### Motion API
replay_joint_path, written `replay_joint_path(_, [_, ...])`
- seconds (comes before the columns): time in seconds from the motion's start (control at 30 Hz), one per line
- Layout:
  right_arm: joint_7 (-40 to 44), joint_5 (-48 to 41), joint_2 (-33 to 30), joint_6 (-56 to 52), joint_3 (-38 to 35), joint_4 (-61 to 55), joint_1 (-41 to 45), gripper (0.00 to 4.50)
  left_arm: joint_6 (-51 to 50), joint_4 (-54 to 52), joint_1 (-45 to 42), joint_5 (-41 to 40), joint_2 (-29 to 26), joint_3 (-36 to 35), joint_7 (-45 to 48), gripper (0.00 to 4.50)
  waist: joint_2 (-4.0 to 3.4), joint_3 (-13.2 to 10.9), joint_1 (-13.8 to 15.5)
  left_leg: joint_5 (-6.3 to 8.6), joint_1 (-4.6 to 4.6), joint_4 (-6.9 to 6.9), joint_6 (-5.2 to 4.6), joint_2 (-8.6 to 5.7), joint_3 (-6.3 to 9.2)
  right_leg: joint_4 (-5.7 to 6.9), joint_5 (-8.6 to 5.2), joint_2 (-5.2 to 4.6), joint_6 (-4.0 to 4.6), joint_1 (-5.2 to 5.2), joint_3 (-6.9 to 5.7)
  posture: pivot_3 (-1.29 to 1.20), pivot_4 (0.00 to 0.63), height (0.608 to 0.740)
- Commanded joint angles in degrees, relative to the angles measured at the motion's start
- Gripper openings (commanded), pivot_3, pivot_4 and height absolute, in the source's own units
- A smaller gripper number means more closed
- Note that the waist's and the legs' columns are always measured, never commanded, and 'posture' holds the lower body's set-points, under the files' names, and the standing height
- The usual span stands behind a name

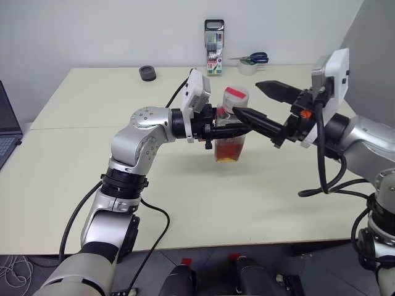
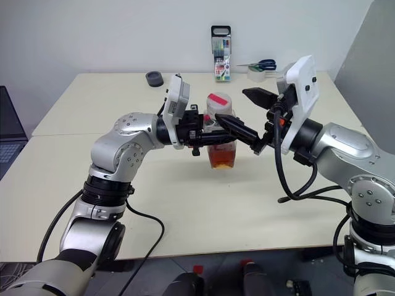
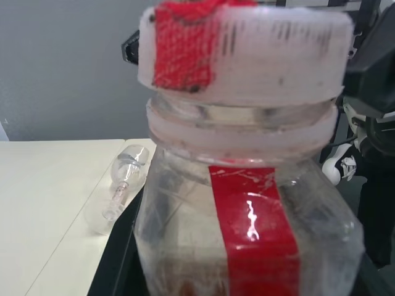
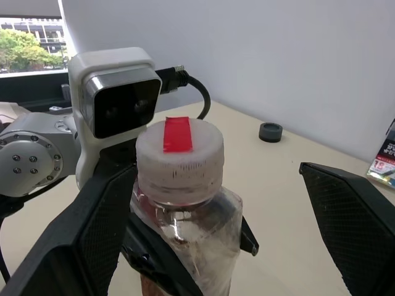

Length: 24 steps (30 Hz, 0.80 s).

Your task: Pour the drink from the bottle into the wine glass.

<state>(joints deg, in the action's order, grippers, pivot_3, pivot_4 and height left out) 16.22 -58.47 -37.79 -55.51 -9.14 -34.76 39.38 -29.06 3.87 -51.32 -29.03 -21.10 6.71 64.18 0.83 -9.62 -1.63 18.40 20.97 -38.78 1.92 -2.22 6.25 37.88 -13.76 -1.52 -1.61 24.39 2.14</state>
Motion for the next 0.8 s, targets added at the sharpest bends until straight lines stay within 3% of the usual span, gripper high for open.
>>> replay_joint_path(0.03, [-0.15, -0.81, -0.96, 0.86, -2.28, -1.60, -0.30, 4.47, 1.14, -2.43, -0.56, -0.69, -0.13, -1.39, -0.18, 1.77, 0.00, 0.00, 0.01, 0.00, 0.00, 0.00, 0.00, 0.00, -0.01, 0.00, 0.00, 0.00, 0.00, 0.00, 0.00, 0.00, 0.150, 0.740])
replay_joint_path(0.8, [-0.65, -0.74, -3.09, 1.35, -3.86, -0.72, -1.37, 4.47, 1.16, -2.34, -0.67, -0.52, 0.02, -1.24, -0.32, 1.77, 0.00, 0.00, 0.02, 0.00, 0.00, 0.00, 0.00, 0.00, -0.01, 0.00, 0.00, 0.01, 0.00, 0.00, 0.01, 0.00, 0.150, 0.740])
